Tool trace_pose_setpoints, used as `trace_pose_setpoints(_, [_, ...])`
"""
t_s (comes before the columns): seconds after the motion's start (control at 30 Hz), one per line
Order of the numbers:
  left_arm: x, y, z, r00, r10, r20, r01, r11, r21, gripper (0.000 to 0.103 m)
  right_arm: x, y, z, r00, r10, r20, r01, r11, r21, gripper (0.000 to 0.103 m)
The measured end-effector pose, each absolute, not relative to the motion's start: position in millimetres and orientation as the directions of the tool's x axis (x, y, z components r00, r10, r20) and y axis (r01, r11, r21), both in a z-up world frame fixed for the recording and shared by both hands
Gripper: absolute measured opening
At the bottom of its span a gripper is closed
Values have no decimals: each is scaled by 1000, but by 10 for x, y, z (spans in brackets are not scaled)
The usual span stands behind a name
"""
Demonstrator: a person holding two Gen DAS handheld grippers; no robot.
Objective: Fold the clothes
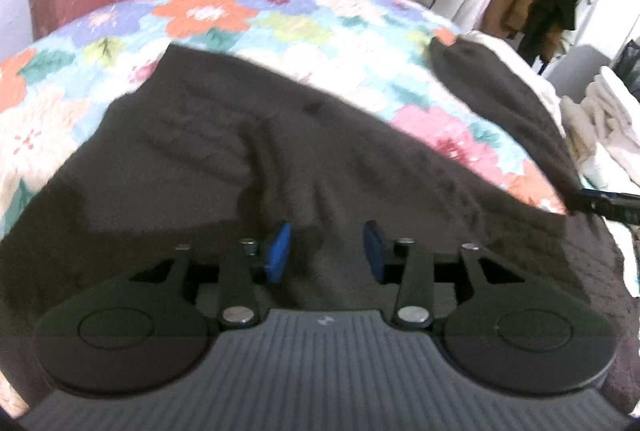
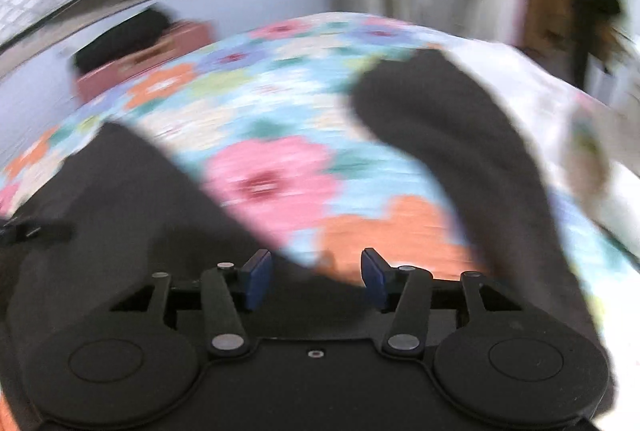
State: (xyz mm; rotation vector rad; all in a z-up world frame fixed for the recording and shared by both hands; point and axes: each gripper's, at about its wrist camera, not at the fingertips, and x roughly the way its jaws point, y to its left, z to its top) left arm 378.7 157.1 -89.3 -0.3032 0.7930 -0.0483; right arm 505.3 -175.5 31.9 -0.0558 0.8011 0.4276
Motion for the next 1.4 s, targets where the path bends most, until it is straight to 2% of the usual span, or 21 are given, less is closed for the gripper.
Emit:
trace_pose_setpoints(0.07, [3787,1506,-883,697,-187,-692,-49,951,-306,50,5225,-2075,325,624,313,-716,-305,941,146,60])
trace_pose_setpoints(0.3, [3852,1319,-1009,642,-199,-740,-42,955,-293,50,5778,-2959,216,619,275,-736,-46,948,315,63])
trace_pose_setpoints(0.53, [3870,1286,-1062,624,-209,-753,-38,954,-296,50,6273,-2919,62,608,227,-760,-53,968,247,63])
trace_pose_setpoints(0.63, [3881,1307,-1097,615,-214,-759,-45,951,-305,50,6468,-2850,-20,561,216,-799,-75,975,211,66])
trace_pose_setpoints(0.73, [3881,1332,-1115,611,-224,-759,-49,947,-318,50,6433,-2739,39,583,223,-781,-114,975,193,66])
trace_pose_setpoints(0.77, [3882,1336,-1118,610,-224,-760,-51,946,-320,50,6416,-2701,61,592,226,-774,-127,974,187,63])
trace_pose_setpoints(0.83, [3894,1338,-1120,608,-223,-762,-52,947,-318,50,6383,-2625,106,609,232,-758,-153,973,175,27])
trace_pose_setpoints(0.87, [3894,1335,-1118,608,-222,-763,-53,947,-318,50,6366,-2587,129,618,236,-750,-166,972,169,16])
trace_pose_setpoints(0.97, [3895,1334,-1104,609,-222,-761,-56,946,-320,50,6316,-2473,197,643,247,-725,-203,968,150,14])
trace_pose_setpoints(1.03, [3889,1347,-1091,611,-224,-760,-60,943,-327,50,6162,-2379,348,670,294,-682,-225,955,192,13])
trace_pose_setpoints(1.13, [3875,1373,-1063,615,-229,-755,-69,938,-340,50,5744,-2126,609,686,410,-601,-350,910,221,13])
trace_pose_setpoints(1.27, [3854,1418,-1008,626,-238,-743,-72,930,-359,50,4968,-1721,712,611,558,-561,-544,811,214,12])
trace_pose_setpoints(1.33, [3840,1424,-981,632,-247,-735,-68,926,-371,50,4585,-1576,600,544,607,-580,-629,752,197,4])
trace_pose_setpoints(1.4, [3835,1417,-971,632,-252,-733,-64,925,-374,50,4264,-1487,424,475,634,-611,-705,689,167,2])
